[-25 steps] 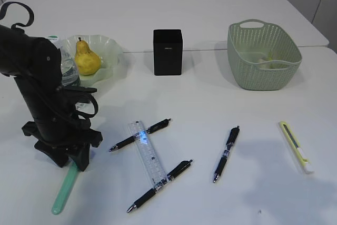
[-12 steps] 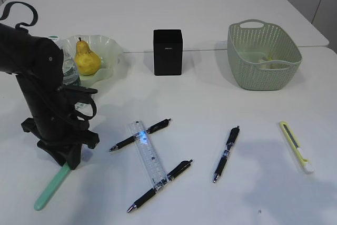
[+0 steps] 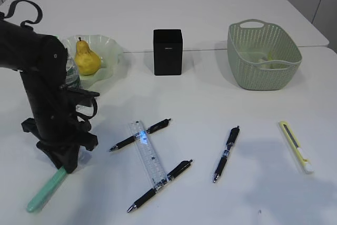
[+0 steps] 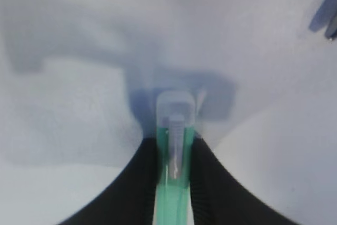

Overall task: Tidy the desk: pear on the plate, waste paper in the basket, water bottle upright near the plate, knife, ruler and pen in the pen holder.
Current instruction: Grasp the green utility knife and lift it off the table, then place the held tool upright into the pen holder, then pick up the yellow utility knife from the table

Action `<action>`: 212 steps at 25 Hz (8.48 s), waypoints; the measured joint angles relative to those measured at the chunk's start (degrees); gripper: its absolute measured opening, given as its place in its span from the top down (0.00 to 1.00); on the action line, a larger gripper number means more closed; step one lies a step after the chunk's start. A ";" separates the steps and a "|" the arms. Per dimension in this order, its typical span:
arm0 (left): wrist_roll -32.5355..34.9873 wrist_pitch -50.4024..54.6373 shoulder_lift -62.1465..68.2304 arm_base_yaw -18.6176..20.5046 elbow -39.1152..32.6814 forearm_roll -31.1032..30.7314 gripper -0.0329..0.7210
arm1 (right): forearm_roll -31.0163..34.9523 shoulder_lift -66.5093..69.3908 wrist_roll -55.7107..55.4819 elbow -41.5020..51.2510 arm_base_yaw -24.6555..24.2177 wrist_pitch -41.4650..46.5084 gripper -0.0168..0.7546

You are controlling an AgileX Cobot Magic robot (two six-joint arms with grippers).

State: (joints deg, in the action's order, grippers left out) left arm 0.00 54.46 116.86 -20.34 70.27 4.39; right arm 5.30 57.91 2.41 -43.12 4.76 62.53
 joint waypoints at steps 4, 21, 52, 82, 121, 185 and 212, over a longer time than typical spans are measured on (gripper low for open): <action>0.00 7.58 1.89 0.00 5.63 0.37 0.80 | 0.00 0.00 0.00 0.00 0.00 -0.36 0.36; 0.00 11.78 2.00 0.00 38.87 4.12 0.80 | -0.12 0.00 0.00 0.00 0.00 -7.93 0.36; 0.00 -61.35 17.03 -6.40 41.28 6.10 0.80 | -8.11 0.27 0.00 0.00 0.00 -33.13 0.36; 0.00 -64.64 19.32 -6.40 41.28 3.40 0.80 | -9.68 0.31 0.00 0.00 0.00 -37.32 0.36; 0.00 -63.58 20.36 -6.40 39.06 1.78 0.69 | -9.68 3.95 0.00 0.00 0.00 -39.31 0.36; 0.00 -3.80 -19.33 -0.42 39.06 1.37 0.55 | -6.69 32.13 -7.70 -22.25 0.00 -1.76 0.36; 0.00 6.16 -19.54 -0.42 39.06 1.59 0.55 | -6.69 49.58 -10.06 -33.97 0.00 -1.82 0.36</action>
State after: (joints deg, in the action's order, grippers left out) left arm 0.00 60.63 97.32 -20.76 109.33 5.98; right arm -1.39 107.49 -7.65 -77.09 4.76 60.71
